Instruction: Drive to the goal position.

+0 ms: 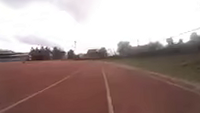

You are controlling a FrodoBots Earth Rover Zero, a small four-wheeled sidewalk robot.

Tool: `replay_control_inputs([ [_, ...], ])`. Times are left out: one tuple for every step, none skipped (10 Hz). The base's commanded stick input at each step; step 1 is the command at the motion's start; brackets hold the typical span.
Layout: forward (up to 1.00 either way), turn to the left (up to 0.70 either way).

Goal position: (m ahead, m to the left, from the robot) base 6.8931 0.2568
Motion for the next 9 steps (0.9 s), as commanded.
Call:
replay_control_inputs([
  [0.7, -0.09],
  [0.7, -0.01],
  [0.7, 0.0],
  [0.7, 0.0],
  [0.7, 0.0],
  [0.7, 0.0],
  [0.7, 0.0],
  [0.7, 0.0],
  [0.7, 0.0],
])
